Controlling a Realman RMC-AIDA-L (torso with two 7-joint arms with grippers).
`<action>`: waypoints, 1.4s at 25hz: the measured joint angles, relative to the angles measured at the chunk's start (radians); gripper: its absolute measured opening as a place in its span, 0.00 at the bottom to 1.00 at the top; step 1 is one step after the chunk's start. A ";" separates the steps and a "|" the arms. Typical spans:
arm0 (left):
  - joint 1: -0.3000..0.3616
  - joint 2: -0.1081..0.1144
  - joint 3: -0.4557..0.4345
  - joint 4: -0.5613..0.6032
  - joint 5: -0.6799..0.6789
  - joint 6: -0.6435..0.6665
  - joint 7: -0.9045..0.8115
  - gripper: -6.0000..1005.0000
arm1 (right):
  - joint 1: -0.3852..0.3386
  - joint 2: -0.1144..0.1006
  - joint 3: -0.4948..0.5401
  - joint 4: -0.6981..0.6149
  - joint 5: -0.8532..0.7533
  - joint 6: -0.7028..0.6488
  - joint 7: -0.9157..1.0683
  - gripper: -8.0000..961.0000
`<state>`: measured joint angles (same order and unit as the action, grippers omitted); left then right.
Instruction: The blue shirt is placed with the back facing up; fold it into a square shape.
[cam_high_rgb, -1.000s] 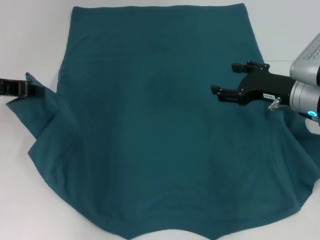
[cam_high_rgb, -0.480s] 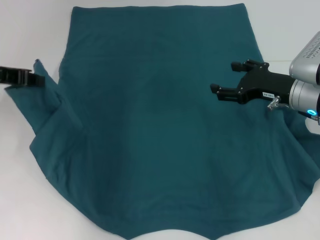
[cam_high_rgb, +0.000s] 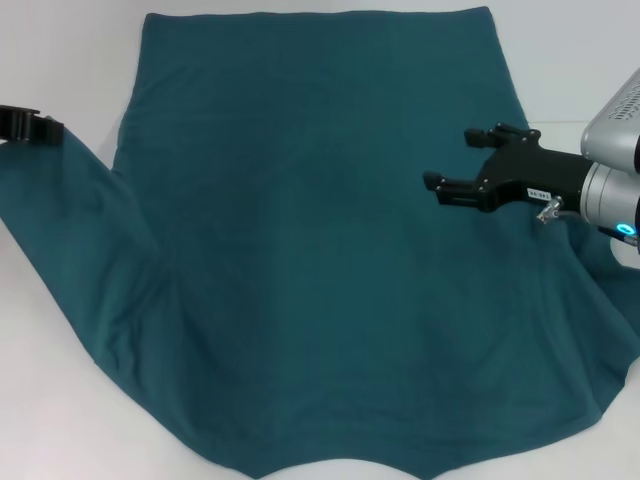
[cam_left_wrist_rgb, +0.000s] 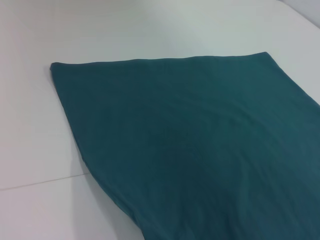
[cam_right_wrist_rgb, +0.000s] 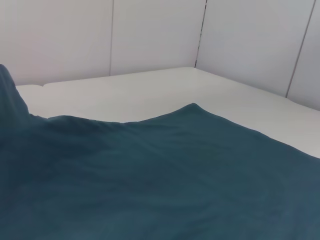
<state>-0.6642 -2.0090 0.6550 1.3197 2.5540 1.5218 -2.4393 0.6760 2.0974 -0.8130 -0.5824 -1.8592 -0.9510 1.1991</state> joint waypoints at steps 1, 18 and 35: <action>0.000 0.000 0.000 0.000 0.000 0.000 0.000 0.05 | 0.000 0.000 0.000 0.001 0.000 0.000 0.000 0.94; -0.074 -0.097 0.026 -0.042 -0.025 -0.013 0.006 0.05 | -0.002 0.001 -0.006 0.003 0.000 -0.002 -0.007 0.94; -0.125 -0.117 0.106 -0.447 -0.145 -0.351 0.138 0.05 | -0.023 0.003 -0.016 0.026 0.000 -0.011 -0.022 0.94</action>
<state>-0.7894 -2.1256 0.7615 0.8727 2.4089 1.1707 -2.3009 0.6526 2.1001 -0.8286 -0.5565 -1.8592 -0.9618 1.1770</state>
